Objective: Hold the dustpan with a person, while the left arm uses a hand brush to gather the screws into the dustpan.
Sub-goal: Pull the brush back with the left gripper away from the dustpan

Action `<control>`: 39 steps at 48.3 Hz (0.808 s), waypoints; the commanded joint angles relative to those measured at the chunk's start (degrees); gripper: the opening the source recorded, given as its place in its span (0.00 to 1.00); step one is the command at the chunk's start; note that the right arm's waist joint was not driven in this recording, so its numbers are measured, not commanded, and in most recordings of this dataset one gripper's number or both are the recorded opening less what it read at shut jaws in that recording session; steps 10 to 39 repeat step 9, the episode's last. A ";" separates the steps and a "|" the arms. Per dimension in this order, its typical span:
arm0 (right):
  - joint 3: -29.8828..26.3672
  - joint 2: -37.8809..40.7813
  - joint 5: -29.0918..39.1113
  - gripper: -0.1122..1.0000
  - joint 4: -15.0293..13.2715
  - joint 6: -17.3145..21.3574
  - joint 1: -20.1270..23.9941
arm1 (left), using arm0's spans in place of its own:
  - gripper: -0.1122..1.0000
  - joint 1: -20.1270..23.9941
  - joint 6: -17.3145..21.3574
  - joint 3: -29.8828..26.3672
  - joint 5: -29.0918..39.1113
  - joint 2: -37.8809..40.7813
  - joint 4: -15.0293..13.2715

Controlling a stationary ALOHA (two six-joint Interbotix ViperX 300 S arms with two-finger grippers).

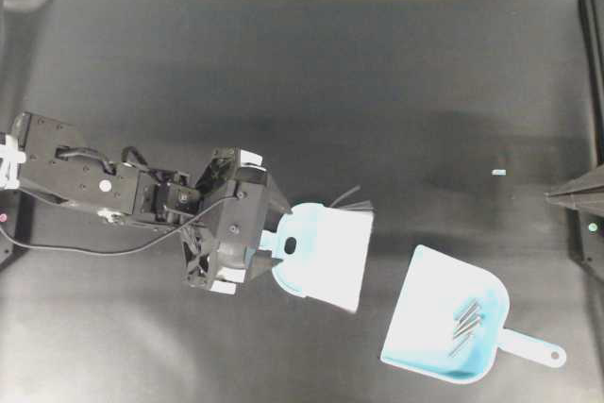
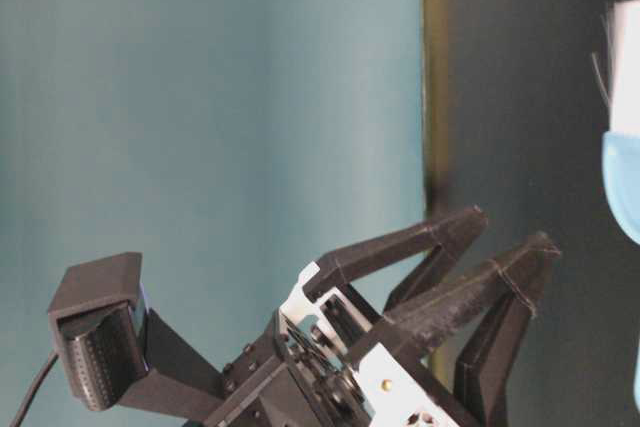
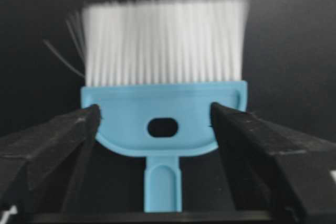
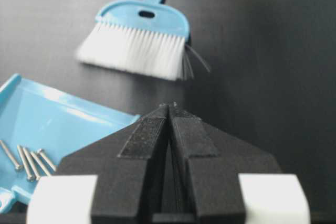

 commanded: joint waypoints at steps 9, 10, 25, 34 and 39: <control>-0.35 0.26 -0.26 0.10 -0.09 -0.35 0.00 | 0.81 0.26 0.09 -0.35 -0.44 -0.70 0.09; -0.35 0.26 -0.26 0.10 -0.09 -0.35 0.00 | 0.81 0.26 0.09 -0.35 -0.44 -0.70 0.09; -0.35 0.26 -0.26 0.10 -0.09 -0.35 0.00 | 0.81 0.26 0.09 -0.35 -0.44 -0.70 0.09; -0.35 0.26 -0.26 0.10 -0.09 -0.35 0.00 | 0.81 0.26 0.09 -0.35 -0.44 -0.70 0.09; -0.35 0.26 -0.26 0.10 -0.09 -0.35 0.00 | 0.81 0.26 0.09 -0.35 -0.44 -0.70 0.09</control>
